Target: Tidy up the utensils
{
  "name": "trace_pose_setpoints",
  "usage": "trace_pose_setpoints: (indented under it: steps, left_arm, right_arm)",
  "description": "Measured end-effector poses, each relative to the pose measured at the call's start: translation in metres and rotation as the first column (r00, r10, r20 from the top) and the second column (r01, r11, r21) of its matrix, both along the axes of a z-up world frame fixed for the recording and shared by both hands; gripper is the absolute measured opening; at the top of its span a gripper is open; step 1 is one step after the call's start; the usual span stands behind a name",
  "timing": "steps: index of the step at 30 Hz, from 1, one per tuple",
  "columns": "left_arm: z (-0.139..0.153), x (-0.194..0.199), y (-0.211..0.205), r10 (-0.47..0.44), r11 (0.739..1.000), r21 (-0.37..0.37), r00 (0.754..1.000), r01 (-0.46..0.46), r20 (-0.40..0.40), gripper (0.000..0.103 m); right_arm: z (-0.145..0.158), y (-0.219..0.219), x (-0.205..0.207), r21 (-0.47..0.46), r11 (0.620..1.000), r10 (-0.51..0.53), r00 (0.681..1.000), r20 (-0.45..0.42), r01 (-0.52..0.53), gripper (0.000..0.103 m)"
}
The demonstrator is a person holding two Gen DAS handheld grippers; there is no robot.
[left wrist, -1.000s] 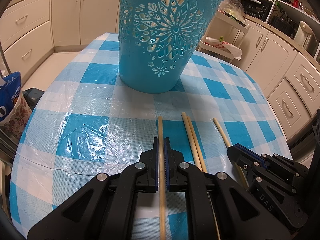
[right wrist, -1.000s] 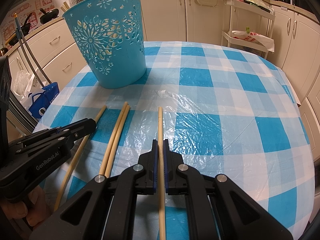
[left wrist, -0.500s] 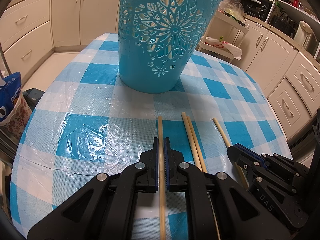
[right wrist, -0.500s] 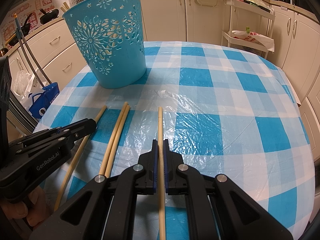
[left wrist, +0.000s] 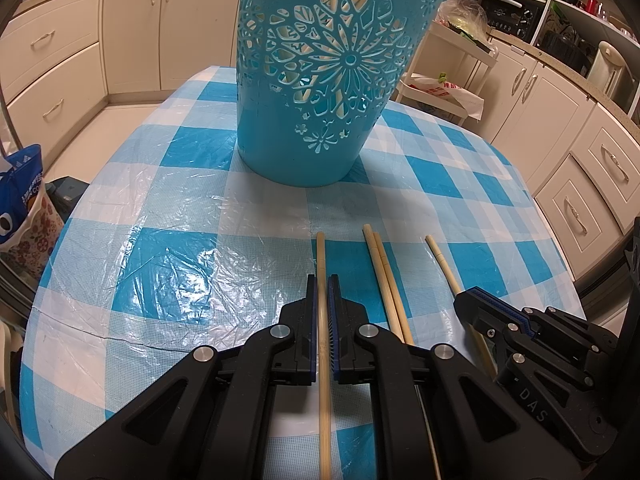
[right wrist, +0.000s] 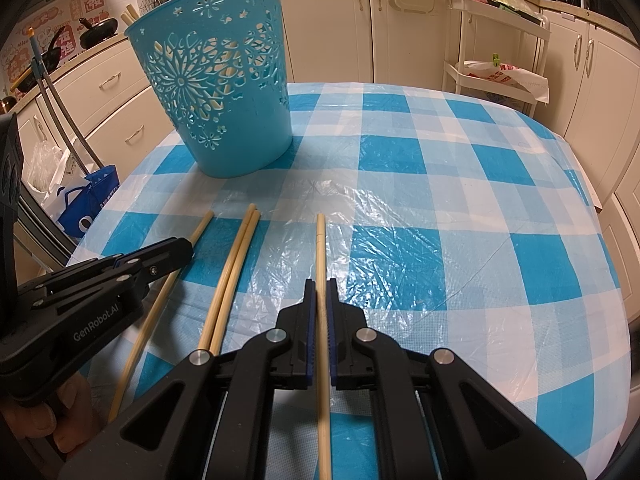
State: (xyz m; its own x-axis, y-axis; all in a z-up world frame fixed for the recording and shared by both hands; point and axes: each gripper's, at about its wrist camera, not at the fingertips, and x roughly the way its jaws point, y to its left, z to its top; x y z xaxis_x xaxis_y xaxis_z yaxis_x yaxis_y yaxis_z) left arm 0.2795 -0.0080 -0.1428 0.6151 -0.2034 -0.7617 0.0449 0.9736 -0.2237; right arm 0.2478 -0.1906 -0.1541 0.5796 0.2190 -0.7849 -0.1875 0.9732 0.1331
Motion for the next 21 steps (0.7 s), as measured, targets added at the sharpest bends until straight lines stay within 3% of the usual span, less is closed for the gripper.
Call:
trace_pose_setpoints:
  steps: [18,21]
  left_arm:
    - [-0.0013,0.0013,0.0013,0.001,1.0,0.009,1.0,-0.001,0.001,0.005]
    - [-0.0014,0.0019,0.0029,-0.001,1.0,-0.005,1.0,0.001,-0.001,0.005]
  right_arm:
    - [0.0005,-0.0019,0.0025,0.02,1.0,0.006,1.0,-0.014,-0.006,0.006]
    - [0.0008,0.0007,0.0068,0.023,0.999,0.024,0.999,-0.024,-0.024,0.011]
